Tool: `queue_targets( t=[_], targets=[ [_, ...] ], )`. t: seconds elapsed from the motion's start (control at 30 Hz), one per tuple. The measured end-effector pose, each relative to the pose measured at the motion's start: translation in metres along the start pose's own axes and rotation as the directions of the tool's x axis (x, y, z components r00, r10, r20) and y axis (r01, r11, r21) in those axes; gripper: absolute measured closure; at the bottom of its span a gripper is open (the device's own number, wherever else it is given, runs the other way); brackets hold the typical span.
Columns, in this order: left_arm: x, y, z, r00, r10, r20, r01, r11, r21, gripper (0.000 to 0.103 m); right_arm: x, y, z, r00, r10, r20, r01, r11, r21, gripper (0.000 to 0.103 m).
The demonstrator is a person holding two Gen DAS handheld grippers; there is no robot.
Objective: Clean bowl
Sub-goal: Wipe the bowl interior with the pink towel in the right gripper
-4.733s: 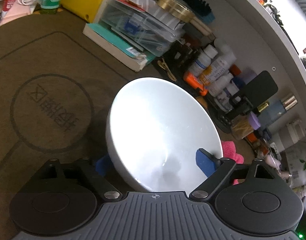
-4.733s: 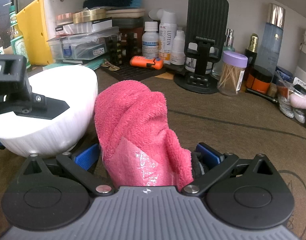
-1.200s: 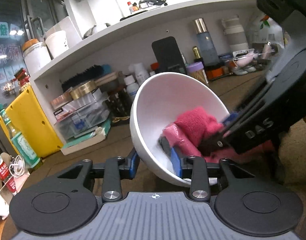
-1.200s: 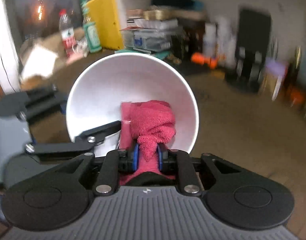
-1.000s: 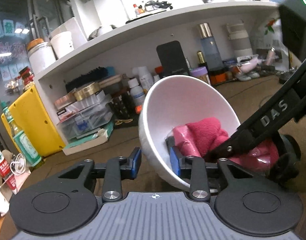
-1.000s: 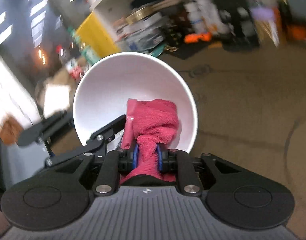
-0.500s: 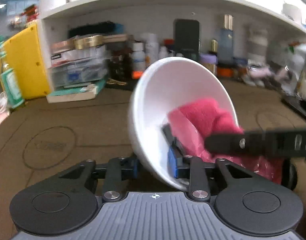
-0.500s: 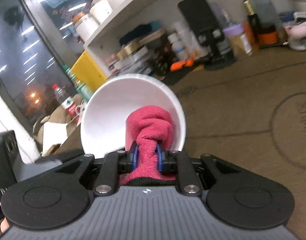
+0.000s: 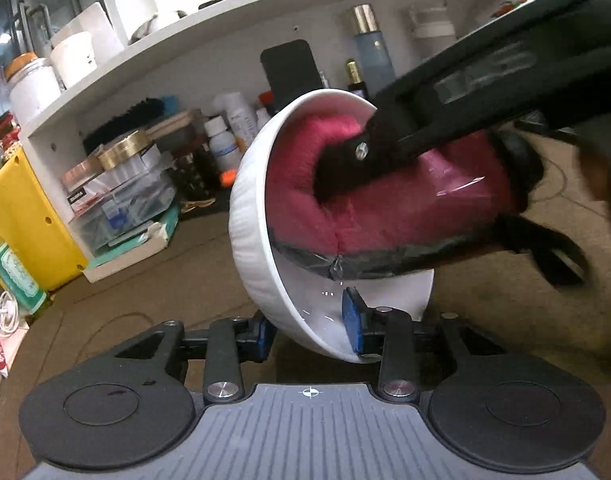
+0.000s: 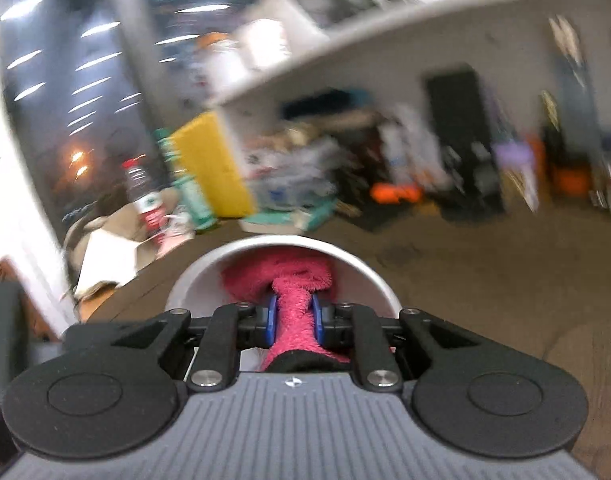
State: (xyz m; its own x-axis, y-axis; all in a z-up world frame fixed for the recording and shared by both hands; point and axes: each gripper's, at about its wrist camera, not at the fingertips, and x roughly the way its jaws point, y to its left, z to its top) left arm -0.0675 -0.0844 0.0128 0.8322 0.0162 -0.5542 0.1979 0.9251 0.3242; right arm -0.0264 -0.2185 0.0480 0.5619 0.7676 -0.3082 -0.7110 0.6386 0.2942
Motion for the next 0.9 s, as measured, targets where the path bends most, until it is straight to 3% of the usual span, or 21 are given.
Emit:
queue_targets(
  t=[0.13,0.27,0.37,0.5,0.57,0.7,0.77,0.9],
  targets=[
    [0.002,0.014,0.005,1.0,-0.004,-0.009,0.004,1.0,-0.01,0.076,-0.032,0.014,0.001,0.996,-0.074,0.042,0.078,0.993,-0.092,0.086],
    [0.0,0.025,0.014,0.999,0.038,0.011,-0.038,0.999,0.0,0.083,-0.056,-0.009,-0.01,0.995,-0.081,0.053,0.075,0.992,0.105,0.086],
    [-0.003,0.015,0.014,0.996,0.086,0.033,-0.088,0.995,0.055,0.083,-0.05,-0.025,-0.03,0.997,-0.072,-0.001,0.069,0.955,0.287,0.086],
    [-0.009,0.003,0.01,0.991,0.123,0.051,-0.128,0.985,0.115,0.081,-0.024,-0.028,-0.043,0.992,-0.1,-0.082,0.12,0.95,0.288,0.086],
    [-0.013,-0.002,0.007,0.99,0.13,0.053,-0.137,0.981,0.14,0.079,-0.014,-0.027,-0.036,0.985,-0.146,-0.096,0.166,0.954,0.249,0.086],
    [-0.014,0.001,0.003,0.996,0.08,0.034,-0.084,0.988,0.129,0.076,0.0,-0.015,-0.017,0.98,-0.186,-0.077,0.195,0.971,0.136,0.086],
    [-0.013,0.003,0.003,0.997,0.069,0.027,-0.072,0.991,0.114,0.075,0.002,0.004,-0.001,0.981,-0.194,-0.019,0.195,0.98,0.027,0.086],
    [-0.01,0.013,0.005,0.999,0.036,0.007,-0.036,0.998,0.058,0.075,-0.017,0.027,0.017,0.985,-0.138,0.099,0.146,0.986,-0.077,0.089]
  ],
)
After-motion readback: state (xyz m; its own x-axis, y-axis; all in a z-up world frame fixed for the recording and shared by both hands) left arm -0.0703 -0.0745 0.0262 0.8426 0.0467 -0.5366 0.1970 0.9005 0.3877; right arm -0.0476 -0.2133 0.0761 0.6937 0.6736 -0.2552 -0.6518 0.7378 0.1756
